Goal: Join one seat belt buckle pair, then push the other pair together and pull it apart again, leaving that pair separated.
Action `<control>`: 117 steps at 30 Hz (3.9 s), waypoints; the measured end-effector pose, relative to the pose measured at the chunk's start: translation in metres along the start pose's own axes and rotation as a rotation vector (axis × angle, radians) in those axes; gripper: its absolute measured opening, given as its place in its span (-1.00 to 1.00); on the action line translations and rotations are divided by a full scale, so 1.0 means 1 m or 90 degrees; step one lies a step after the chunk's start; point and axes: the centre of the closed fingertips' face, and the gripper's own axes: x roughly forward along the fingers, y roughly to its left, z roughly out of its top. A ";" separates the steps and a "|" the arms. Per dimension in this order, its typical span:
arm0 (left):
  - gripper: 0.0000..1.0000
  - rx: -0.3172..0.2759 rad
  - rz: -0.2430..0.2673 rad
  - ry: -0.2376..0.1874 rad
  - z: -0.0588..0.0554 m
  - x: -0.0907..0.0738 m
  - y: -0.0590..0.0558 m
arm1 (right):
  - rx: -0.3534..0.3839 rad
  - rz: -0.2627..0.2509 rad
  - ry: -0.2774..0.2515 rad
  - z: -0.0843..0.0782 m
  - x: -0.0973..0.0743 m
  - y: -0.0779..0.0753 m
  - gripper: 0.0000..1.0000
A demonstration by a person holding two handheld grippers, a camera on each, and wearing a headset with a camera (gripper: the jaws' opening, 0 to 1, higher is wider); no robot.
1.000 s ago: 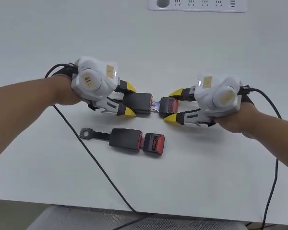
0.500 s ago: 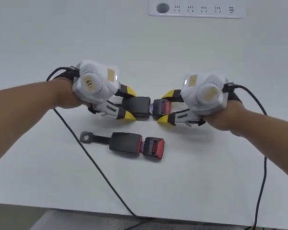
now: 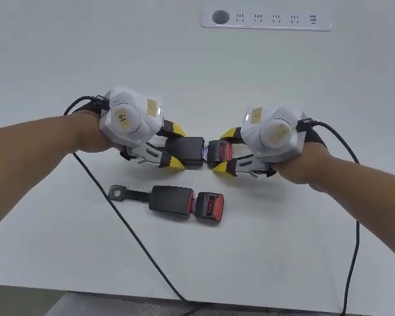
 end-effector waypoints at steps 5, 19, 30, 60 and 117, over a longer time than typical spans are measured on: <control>-0.31 0.003 -0.001 0.002 0.000 0.000 0.000 | 0.001 -0.004 0.002 0.000 0.000 -0.001 -0.29; -0.30 0.020 -0.010 0.019 0.000 -0.002 0.000 | 0.018 -0.025 -0.007 -0.002 0.001 -0.001 -0.27; -0.30 0.021 -0.011 0.034 -0.001 -0.004 -0.002 | 0.025 -0.034 -0.013 -0.008 -0.003 0.000 -0.27; -0.30 0.025 -0.016 0.060 -0.002 -0.003 -0.003 | 0.011 -0.041 -0.018 -0.038 -0.046 0.005 -0.26; 0.10 -0.102 -0.017 0.031 0.011 -0.011 -0.005 | 0.119 -0.099 -0.010 -0.109 -0.117 -0.016 0.21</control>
